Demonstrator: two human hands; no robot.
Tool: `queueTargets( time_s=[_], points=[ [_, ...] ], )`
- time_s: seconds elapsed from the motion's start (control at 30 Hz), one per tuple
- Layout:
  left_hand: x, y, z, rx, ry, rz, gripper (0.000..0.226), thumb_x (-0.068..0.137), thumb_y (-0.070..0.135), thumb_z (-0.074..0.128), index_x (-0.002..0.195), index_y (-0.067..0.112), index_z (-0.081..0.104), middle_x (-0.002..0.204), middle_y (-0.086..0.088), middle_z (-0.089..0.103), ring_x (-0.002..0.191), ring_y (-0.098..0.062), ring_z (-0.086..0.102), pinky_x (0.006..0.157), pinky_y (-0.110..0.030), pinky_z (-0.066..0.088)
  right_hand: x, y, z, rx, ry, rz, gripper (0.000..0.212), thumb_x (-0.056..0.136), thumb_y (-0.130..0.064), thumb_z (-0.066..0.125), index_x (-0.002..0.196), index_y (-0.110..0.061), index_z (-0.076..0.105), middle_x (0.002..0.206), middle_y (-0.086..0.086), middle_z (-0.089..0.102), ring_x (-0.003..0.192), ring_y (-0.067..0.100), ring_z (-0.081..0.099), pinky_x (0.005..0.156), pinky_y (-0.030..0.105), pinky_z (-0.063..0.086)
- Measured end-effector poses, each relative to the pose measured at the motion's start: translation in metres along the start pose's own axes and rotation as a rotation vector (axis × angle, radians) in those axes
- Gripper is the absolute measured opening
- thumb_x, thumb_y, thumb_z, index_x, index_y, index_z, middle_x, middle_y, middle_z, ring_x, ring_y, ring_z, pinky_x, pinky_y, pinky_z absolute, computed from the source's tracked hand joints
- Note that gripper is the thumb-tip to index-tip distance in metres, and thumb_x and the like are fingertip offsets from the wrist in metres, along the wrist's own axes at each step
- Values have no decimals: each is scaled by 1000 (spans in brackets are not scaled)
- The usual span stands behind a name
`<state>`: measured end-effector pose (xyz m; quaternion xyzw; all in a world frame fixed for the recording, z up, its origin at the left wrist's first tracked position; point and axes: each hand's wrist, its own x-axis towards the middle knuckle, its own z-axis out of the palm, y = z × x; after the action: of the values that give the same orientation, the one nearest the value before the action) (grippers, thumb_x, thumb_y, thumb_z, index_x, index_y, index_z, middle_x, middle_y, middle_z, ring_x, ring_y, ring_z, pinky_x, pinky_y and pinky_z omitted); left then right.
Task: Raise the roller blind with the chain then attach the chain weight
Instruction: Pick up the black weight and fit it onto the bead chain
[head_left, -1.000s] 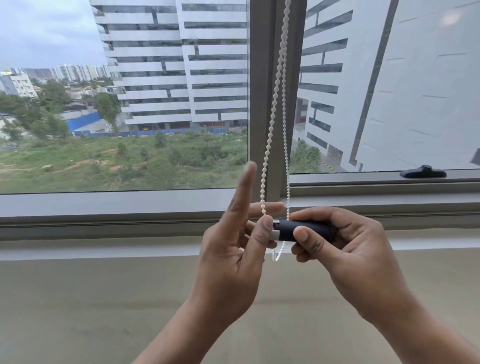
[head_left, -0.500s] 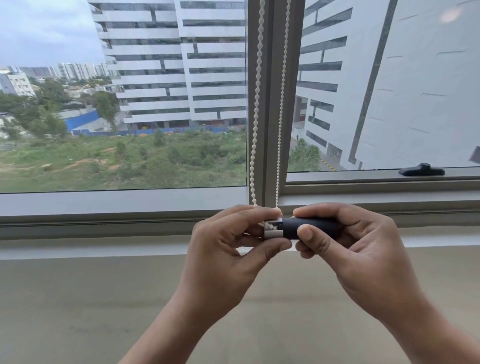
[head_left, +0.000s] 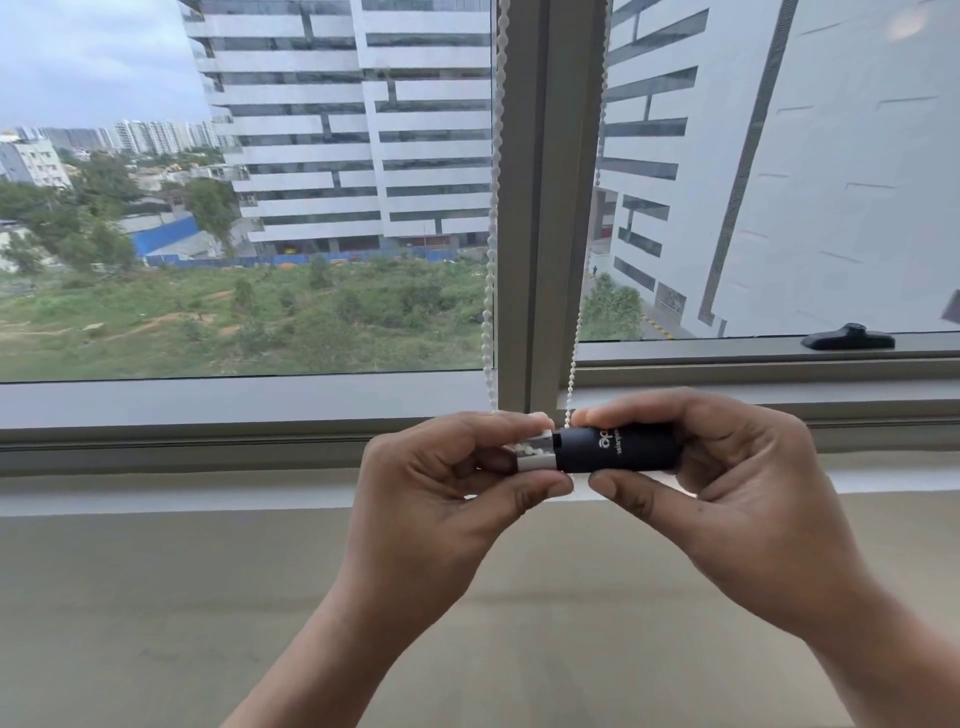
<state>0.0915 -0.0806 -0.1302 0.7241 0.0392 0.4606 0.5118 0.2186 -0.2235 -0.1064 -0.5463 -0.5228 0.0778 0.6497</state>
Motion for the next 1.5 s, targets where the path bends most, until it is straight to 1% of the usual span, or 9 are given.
queueTargets(
  time_s=[0.23, 0.53, 0.67, 0.87, 0.97, 1.03, 1.23, 1.37, 1.5],
  points=[
    [2, 3, 0, 39, -27, -6, 36, 66, 14, 86, 100, 19, 77, 95, 0, 78, 74, -19, 73, 72, -23, 58, 4, -3, -3, -3, -30, 33, 30, 64, -8, 78, 91, -19, 75, 91, -2, 78, 90, 17, 73, 83, 23, 55],
    [2, 5, -3, -42, -80, -81, 35, 69, 11, 82, 102, 19, 77, 93, -11, 78, 80, -40, 69, 78, -33, 60, 6, -4, -5, -96, -100, -66, 33, 68, 6, 77, 93, -16, 73, 99, -7, 76, 98, 12, 71, 86, 19, 52],
    [2, 7, -4, -68, -80, -82, 34, 69, 7, 81, 100, 19, 77, 91, -11, 78, 76, -31, 72, 75, -30, 60, 6, -5, -3, -86, -86, -54, 32, 67, -2, 79, 95, -18, 74, 97, -9, 77, 95, 11, 72, 84, 19, 53],
    [-2, 6, -1, -77, -54, -81, 32, 70, 6, 80, 99, 19, 78, 88, -19, 76, 75, -37, 71, 78, -44, 60, 4, -3, 2, -61, -26, -33, 34, 63, -7, 81, 94, -19, 75, 92, -5, 78, 87, 15, 74, 79, 22, 57],
    [-2, 6, -1, -29, -55, -48, 31, 72, 7, 80, 100, 20, 78, 91, -9, 79, 71, -20, 68, 75, -35, 61, 2, 2, 4, -20, -14, -8, 32, 62, -6, 80, 92, -17, 75, 90, -1, 79, 86, 19, 74, 78, 27, 58],
    [-2, 6, 0, -25, -60, -32, 30, 73, 6, 79, 100, 18, 77, 93, -5, 79, 69, -25, 69, 73, -32, 60, 1, 4, 5, -5, 2, 6, 30, 63, -5, 81, 91, -15, 76, 90, 0, 79, 86, 19, 74, 78, 27, 58],
    [-3, 5, 1, -204, -68, -107, 29, 69, 6, 82, 96, 15, 78, 89, -12, 79, 78, -34, 75, 76, -34, 61, -2, 1, 5, -255, 30, -238, 27, 69, -11, 80, 96, -15, 73, 94, -2, 77, 87, 16, 74, 75, 30, 60],
    [-3, 7, -1, -103, -79, -25, 31, 70, 11, 83, 99, 19, 77, 96, -4, 79, 82, -33, 73, 78, -30, 59, -4, 3, 4, -95, 54, -105, 26, 66, -12, 83, 91, -12, 76, 87, 2, 78, 81, 22, 75, 72, 29, 60],
    [-6, 5, 0, -13, -69, 20, 29, 72, 19, 79, 100, 24, 77, 98, 4, 79, 71, -13, 67, 73, -23, 56, -5, 4, 8, 104, 76, 54, 26, 61, -11, 80, 87, -10, 76, 80, 8, 78, 66, 18, 72, 63, 21, 56]
  ],
)
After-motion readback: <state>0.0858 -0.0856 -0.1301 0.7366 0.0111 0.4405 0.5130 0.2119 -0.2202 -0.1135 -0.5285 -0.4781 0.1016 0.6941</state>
